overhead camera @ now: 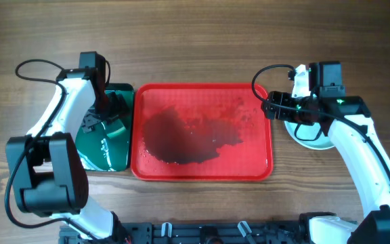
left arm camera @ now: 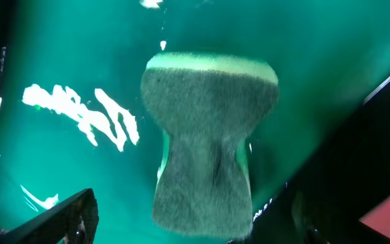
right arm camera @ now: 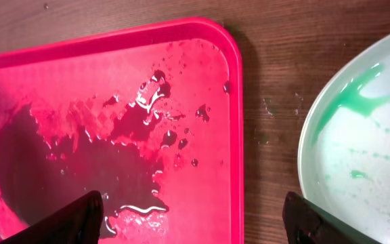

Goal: Clean dirty plates on tray and stack at the side

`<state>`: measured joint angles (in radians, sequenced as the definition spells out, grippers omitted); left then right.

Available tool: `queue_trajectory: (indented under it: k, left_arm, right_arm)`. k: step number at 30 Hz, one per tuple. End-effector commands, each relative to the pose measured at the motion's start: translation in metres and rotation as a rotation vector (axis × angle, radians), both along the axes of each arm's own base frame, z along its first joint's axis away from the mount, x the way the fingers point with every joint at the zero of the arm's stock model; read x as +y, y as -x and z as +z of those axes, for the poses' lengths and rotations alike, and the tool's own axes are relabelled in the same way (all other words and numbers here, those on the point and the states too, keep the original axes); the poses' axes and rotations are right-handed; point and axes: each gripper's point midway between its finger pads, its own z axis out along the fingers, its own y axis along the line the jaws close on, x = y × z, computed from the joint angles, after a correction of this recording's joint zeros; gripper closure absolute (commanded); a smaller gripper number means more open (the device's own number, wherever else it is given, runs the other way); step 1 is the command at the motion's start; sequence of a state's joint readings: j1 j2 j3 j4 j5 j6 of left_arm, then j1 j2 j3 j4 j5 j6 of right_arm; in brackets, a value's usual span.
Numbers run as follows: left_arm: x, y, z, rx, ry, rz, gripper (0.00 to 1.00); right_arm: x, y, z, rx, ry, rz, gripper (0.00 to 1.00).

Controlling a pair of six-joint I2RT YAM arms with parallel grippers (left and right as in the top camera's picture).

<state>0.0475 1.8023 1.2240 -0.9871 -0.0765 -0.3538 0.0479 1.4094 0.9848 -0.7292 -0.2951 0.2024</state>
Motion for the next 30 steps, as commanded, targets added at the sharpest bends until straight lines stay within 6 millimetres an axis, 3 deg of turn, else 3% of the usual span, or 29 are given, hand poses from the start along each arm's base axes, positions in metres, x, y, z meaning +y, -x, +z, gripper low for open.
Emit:
queue_trajectory:
  k: [1, 4, 6, 9, 16, 18, 21, 25, 30]
  left_arm:
    - [-0.009, -0.025, 0.062, -0.172, 0.058, 0.017, 0.09]
    - [-0.022, -0.03, 0.107, -0.301, 0.094, -0.011, 0.01]
    - [-0.029, -0.028, 0.13, -0.375, 0.101, -0.033, 0.0]
    - [-0.035, -0.022, 0.146, -0.418, 0.104, -0.053, 0.0]
    - [-0.035, -0.022, 0.148, -0.425, 0.103, -0.053, 0.0]
    - [-0.035, -0.022, 0.148, -0.425, 0.103, -0.053, 0.0]
    - [-0.035, -0.022, 0.148, -0.425, 0.103, -0.053, 0.0]
    - [-0.035, -0.022, 0.148, -0.425, 0.103, -0.053, 0.0]
    - [-0.035, -0.022, 0.148, -0.425, 0.103, -0.053, 0.0]
  right_arm:
    - [0.002, -0.006, 0.029, -0.069, 0.001, 0.022, 0.14]
    - [0.001, -0.005, 0.057, -0.116, 0.007, 0.019, 0.14]
    - [-0.002, -0.001, 0.079, -0.157, 0.028, 0.029, 0.15]
    - [-0.012, 0.008, 0.11, -0.215, 0.08, 0.004, 0.13]
    - [-0.019, 0.052, 0.16, -0.34, 0.095, -0.018, 0.12]
    - [-0.02, 0.067, 0.18, -0.422, 0.086, -0.028, 0.0]
    - [-0.021, 0.091, 0.207, -0.511, 0.007, -0.125, 0.0]
    - [-0.022, 0.106, 0.22, -0.531, -0.086, -0.228, 0.0]
    - [-0.044, 0.102, 0.216, -0.547, 0.016, -0.314, 0.0]
